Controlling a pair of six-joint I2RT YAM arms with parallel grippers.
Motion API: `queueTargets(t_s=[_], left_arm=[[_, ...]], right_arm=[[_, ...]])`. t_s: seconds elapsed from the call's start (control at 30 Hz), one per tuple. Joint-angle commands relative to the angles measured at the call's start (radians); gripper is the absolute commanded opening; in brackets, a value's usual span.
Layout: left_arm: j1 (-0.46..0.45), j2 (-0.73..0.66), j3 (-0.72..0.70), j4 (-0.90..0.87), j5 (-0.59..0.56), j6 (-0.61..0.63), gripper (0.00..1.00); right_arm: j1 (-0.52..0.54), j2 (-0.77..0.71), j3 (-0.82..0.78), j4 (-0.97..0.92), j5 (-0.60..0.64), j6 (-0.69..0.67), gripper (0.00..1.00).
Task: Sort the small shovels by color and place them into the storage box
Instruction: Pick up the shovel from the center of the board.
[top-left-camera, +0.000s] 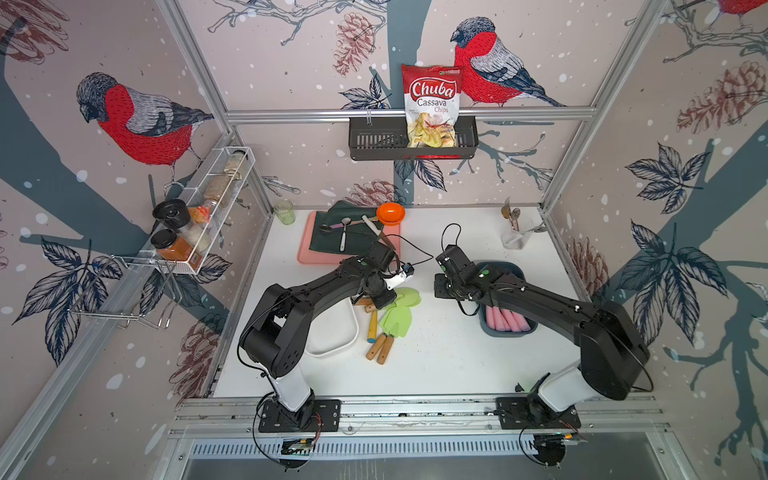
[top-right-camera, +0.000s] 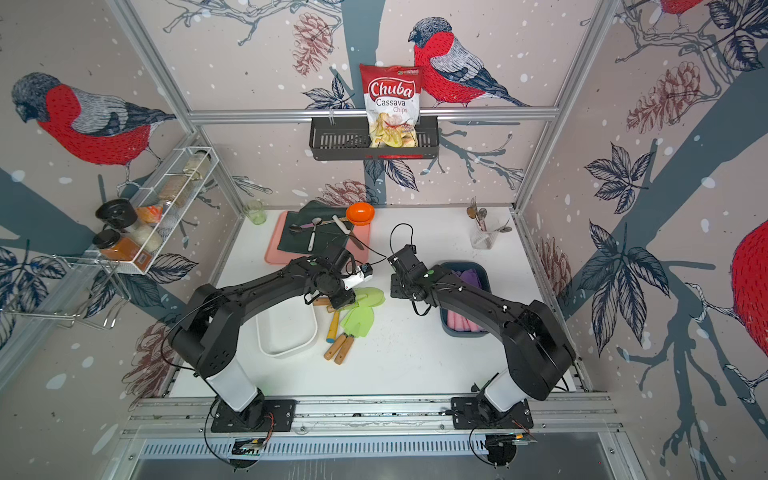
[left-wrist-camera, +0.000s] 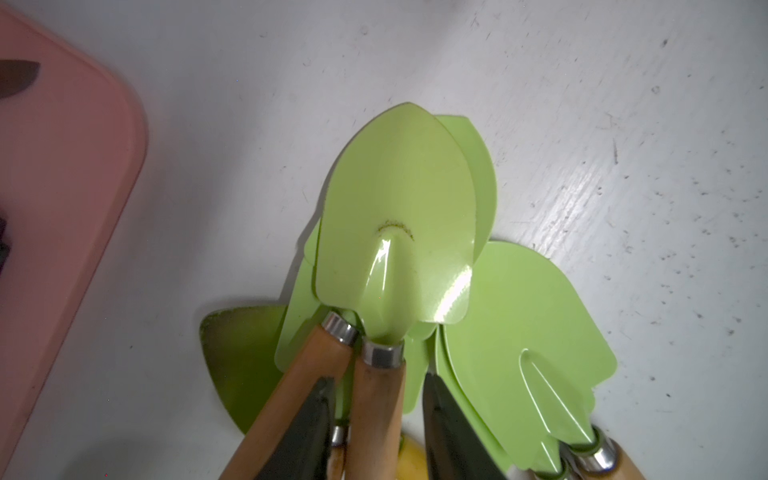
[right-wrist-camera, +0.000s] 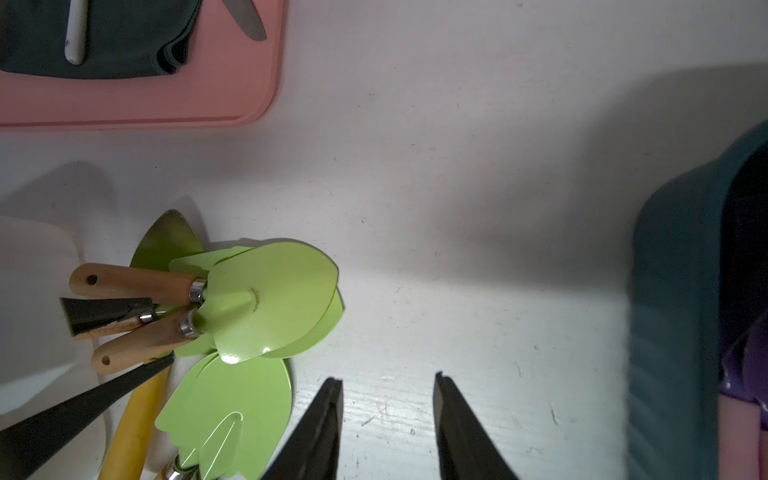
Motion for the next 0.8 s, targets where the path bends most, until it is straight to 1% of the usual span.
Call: queueTargets(t_s=[0.0, 0.1, 0.23, 0.47, 0.57, 0.77], left_arm=[[-0.001, 0.008, -0.007, -0.008, -0.009, 0.012, 0.4], [-0.002, 0.02, -0.009, 0.001, -0.005, 0.002, 0.4], [-0.002, 0.037, -0.003, 0.014, -0.034, -0.005, 0.41], [-0.004, 0.061, 0.006, 0.023, -0.042, -0.015, 0.39], [-0.003, 0.065, 0.011, 0.023, -0.05, -0.015, 0.34], [-0.003, 0.062, 0.046, 0.01, -0.05, -0.027, 0.16]], right_arm=[[0.011, 0.008, 0.008, 0.008, 0.018, 0.023, 0.41], [0.021, 0.008, 0.01, 0.009, 0.027, 0.029, 0.41], [0.024, 0.001, 0.007, 0.012, 0.038, 0.03, 0.41], [0.024, -0.021, -0.012, 0.01, 0.057, 0.043, 0.41], [0.024, -0.034, -0.021, 0.007, 0.066, 0.048, 0.41], [0.024, -0.055, -0.026, -0.001, 0.081, 0.048, 0.41]])
